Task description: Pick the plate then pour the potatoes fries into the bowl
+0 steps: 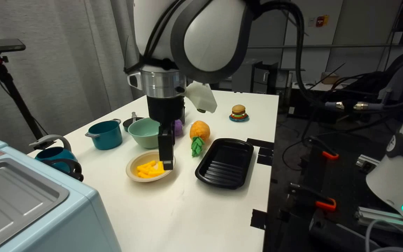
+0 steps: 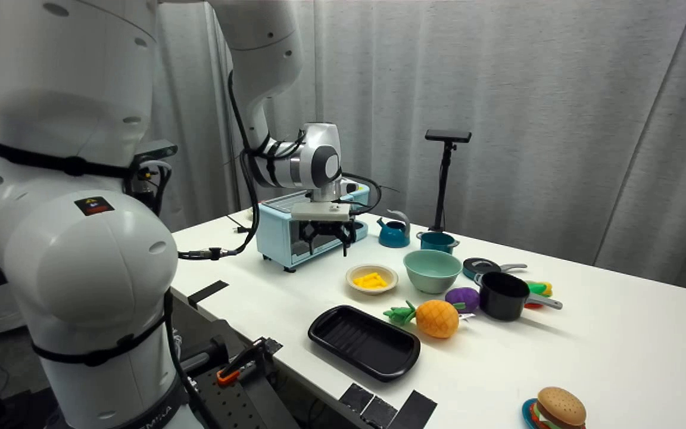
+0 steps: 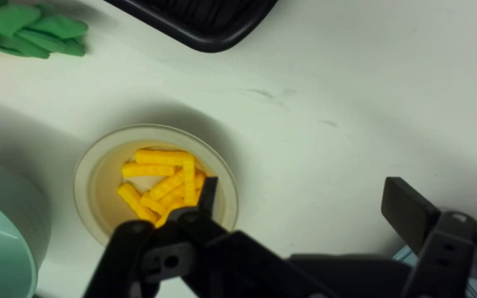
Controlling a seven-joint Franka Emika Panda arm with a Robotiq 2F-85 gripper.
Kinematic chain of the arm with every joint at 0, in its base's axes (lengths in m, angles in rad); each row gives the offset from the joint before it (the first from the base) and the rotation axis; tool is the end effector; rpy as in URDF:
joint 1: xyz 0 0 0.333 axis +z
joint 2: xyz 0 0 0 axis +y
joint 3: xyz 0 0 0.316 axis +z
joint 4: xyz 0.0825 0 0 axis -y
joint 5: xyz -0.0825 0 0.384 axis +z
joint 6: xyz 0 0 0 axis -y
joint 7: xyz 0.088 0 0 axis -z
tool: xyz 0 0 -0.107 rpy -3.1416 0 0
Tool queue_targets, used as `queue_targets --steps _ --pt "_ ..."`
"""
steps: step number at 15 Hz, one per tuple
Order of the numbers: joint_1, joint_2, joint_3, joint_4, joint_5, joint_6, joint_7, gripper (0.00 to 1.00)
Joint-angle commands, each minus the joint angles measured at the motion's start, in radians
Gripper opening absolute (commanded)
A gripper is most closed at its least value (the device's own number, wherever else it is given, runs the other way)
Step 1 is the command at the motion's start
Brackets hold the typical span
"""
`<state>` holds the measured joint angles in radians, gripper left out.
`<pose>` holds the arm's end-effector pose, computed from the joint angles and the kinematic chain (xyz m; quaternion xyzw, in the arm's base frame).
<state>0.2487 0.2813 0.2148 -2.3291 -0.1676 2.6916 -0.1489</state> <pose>0.4702 0.2432 0.2284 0.9296 0.3655 0.0467 0.0031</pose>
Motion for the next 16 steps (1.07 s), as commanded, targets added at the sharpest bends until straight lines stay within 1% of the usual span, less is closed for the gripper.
queue_targets --steps 1,2,8,16 --pt "0.0 0.061 0.008 0.063 -0.003 0.017 -0.015 1.0" --pt "0.002 0.036 0.005 0.029 -0.003 0.008 -0.001 1.0" --pt "0.001 0.053 0.005 0.054 -0.002 0.007 -0.002 1.0" --pt "0.107 0.201 -0.13 0.125 -0.217 0.197 0.115 1.0"
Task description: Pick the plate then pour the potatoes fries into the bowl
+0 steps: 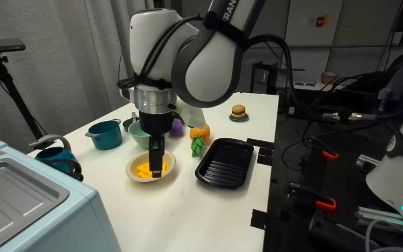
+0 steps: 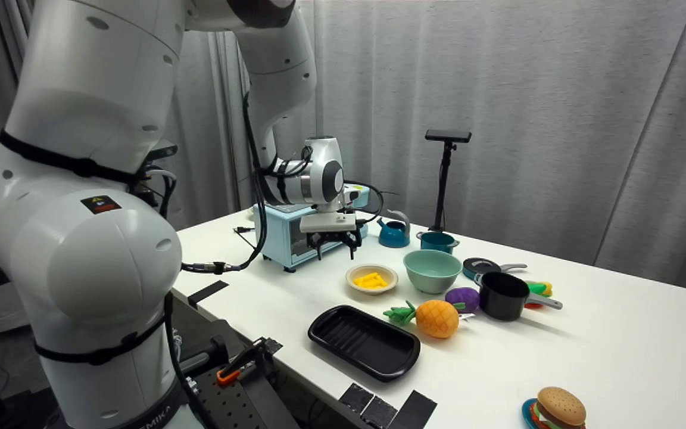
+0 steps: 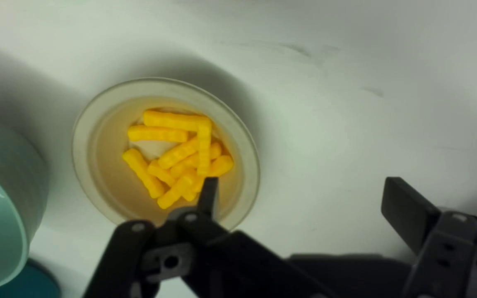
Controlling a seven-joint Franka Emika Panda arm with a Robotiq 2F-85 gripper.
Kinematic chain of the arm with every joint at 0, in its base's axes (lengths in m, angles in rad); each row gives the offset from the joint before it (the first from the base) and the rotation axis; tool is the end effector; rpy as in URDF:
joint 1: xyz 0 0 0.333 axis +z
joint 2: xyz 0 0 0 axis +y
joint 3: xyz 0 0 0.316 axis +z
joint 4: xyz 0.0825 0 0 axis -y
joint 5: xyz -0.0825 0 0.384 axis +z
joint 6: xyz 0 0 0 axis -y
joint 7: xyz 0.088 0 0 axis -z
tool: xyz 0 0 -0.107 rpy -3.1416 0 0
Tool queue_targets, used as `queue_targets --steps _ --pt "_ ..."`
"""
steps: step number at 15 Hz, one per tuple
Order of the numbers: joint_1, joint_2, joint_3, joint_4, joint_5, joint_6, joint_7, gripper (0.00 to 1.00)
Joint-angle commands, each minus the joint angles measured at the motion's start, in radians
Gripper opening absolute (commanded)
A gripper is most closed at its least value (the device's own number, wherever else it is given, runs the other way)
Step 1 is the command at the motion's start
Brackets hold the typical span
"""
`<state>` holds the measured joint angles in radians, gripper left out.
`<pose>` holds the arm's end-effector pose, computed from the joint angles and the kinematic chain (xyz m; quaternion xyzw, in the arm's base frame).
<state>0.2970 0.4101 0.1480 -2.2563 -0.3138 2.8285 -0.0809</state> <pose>0.4922 0.2536 0.1970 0.9173 0.3875 0.0903 0.0158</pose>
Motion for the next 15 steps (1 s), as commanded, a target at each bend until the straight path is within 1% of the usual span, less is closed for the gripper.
queue_targets --steps 1,5,10,13,15 --pt "0.074 0.092 -0.08 0.064 -0.085 0.076 0.053 1.0" --pt "0.143 0.168 -0.15 0.109 -0.123 0.14 0.063 1.0" --pt "0.246 0.257 -0.264 0.16 -0.152 0.227 0.063 1.0" --pt "0.294 0.309 -0.313 0.192 -0.131 0.265 0.058 1.0" --pt "0.309 0.335 -0.323 0.211 -0.107 0.268 0.057 1.0"
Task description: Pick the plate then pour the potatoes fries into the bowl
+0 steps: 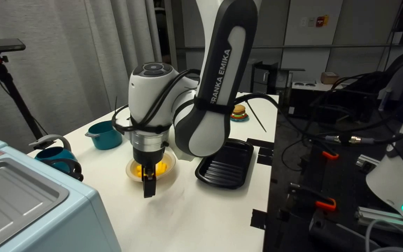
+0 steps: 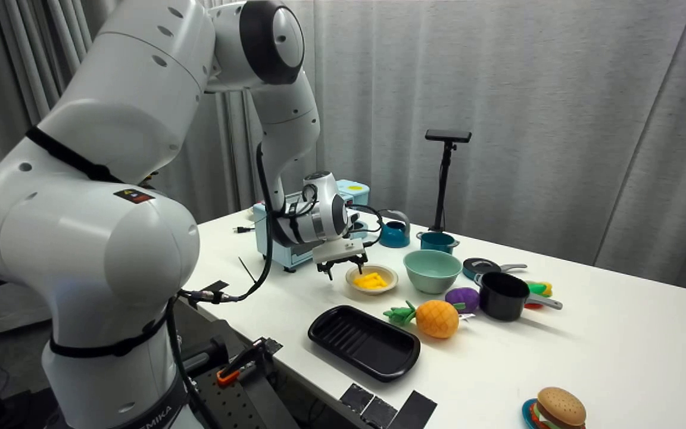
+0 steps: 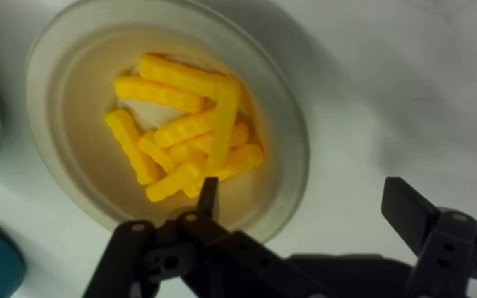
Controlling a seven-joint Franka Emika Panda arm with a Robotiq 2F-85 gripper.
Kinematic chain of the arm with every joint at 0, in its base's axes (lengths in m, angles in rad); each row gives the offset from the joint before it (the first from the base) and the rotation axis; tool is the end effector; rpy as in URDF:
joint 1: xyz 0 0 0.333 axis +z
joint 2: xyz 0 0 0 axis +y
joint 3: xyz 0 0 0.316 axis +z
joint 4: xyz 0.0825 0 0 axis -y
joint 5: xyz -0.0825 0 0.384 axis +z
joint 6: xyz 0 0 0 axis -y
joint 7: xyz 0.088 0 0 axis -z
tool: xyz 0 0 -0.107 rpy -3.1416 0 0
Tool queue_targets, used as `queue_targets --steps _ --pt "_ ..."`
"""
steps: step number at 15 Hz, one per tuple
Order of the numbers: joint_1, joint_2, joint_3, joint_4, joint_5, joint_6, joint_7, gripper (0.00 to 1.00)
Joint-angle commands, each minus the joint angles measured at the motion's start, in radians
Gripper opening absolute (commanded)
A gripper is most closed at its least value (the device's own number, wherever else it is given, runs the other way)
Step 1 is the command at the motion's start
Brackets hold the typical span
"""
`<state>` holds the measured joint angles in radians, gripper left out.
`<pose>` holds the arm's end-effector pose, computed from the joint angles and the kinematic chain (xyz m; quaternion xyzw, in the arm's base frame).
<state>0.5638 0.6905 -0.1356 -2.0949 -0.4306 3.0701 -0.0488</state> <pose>0.5178 0.2721 0.1130 0.8791 0.4498 0.1467 0.0588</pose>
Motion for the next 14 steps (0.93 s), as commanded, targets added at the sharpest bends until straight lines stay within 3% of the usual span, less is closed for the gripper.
queue_targets --steps 1,9,10,11,14 --pt "0.046 0.065 -0.04 0.059 0.02 0.021 0.027 1.0" --pt "0.068 0.102 -0.04 0.099 0.045 0.017 0.05 1.0" --pt "0.067 0.101 -0.038 0.101 0.047 0.016 0.051 0.77" --pt "0.068 0.101 -0.038 0.103 0.05 0.018 0.052 0.74" --pt "0.072 0.101 -0.039 0.11 0.065 0.015 0.059 0.49"
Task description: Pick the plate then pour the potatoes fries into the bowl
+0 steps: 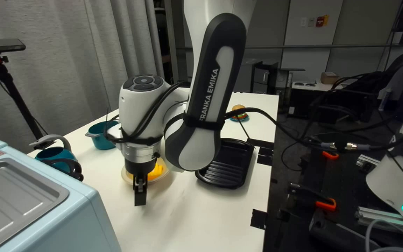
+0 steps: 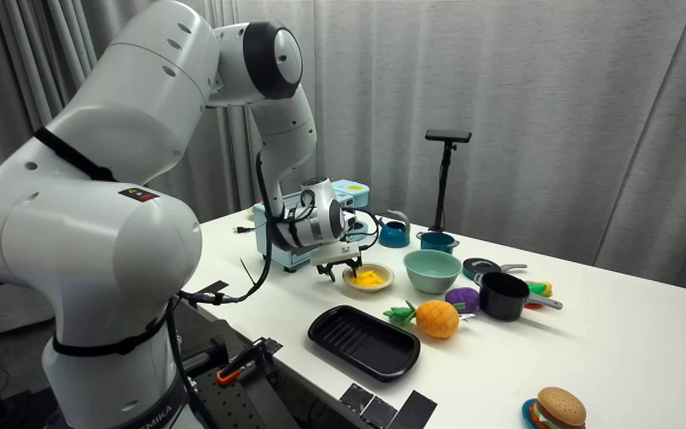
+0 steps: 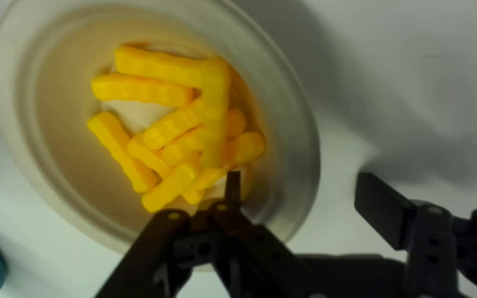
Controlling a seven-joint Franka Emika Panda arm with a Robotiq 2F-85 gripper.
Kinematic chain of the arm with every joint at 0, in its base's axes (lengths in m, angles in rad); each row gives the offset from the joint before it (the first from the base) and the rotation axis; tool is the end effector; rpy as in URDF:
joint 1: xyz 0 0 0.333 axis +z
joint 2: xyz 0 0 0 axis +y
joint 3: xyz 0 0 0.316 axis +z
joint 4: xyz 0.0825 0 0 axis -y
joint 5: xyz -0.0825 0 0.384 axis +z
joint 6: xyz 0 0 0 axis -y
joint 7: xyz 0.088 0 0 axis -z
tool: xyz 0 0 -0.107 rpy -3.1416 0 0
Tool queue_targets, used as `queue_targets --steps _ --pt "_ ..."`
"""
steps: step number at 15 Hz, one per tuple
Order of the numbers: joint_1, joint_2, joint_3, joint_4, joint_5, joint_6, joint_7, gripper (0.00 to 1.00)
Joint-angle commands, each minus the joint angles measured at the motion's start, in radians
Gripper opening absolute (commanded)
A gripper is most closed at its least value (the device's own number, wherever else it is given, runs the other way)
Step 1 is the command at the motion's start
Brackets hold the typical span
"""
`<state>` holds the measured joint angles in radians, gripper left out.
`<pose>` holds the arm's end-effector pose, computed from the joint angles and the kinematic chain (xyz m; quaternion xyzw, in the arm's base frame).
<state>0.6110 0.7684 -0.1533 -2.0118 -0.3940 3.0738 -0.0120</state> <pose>0.5261 0.2942 0.0953 0.8842 0.4369 0.1546 0.0581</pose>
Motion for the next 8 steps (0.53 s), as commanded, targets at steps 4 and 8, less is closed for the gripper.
queue_targets --steps 4,8 --pt "0.031 0.021 -0.028 0.029 0.042 0.019 0.031 0.2" --pt "0.037 0.008 -0.037 0.027 0.053 0.025 0.044 0.0"
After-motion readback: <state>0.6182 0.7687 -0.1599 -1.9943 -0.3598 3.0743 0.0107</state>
